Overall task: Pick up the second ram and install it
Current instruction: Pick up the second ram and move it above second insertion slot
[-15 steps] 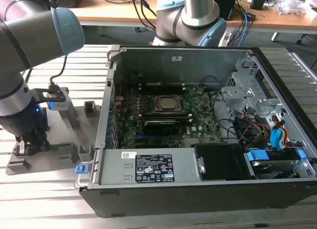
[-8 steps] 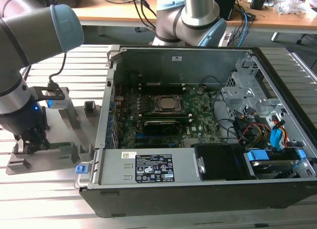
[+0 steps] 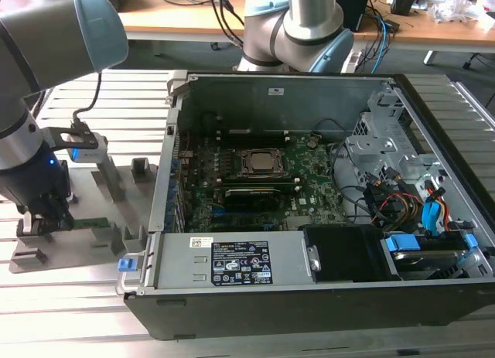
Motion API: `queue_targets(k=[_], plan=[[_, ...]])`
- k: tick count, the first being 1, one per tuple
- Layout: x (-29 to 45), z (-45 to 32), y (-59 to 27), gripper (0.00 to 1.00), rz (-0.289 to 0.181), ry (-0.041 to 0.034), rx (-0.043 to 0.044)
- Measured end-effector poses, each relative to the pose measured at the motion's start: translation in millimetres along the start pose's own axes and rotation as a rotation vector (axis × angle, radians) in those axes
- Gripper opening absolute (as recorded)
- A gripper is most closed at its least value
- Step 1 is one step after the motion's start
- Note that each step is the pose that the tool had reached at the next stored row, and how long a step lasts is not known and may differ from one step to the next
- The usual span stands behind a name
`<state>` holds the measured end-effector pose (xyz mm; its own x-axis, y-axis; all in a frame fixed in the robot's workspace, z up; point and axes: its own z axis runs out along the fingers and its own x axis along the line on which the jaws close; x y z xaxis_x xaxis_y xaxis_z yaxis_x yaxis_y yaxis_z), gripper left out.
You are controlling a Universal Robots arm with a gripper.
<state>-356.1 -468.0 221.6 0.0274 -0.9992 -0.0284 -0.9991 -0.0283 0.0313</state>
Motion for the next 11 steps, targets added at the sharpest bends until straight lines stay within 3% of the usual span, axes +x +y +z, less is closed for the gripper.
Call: queue_targets(k=[11], plan=[[-0.5,-17.4,0.5,0.14,0.0,0.0,0.0]])
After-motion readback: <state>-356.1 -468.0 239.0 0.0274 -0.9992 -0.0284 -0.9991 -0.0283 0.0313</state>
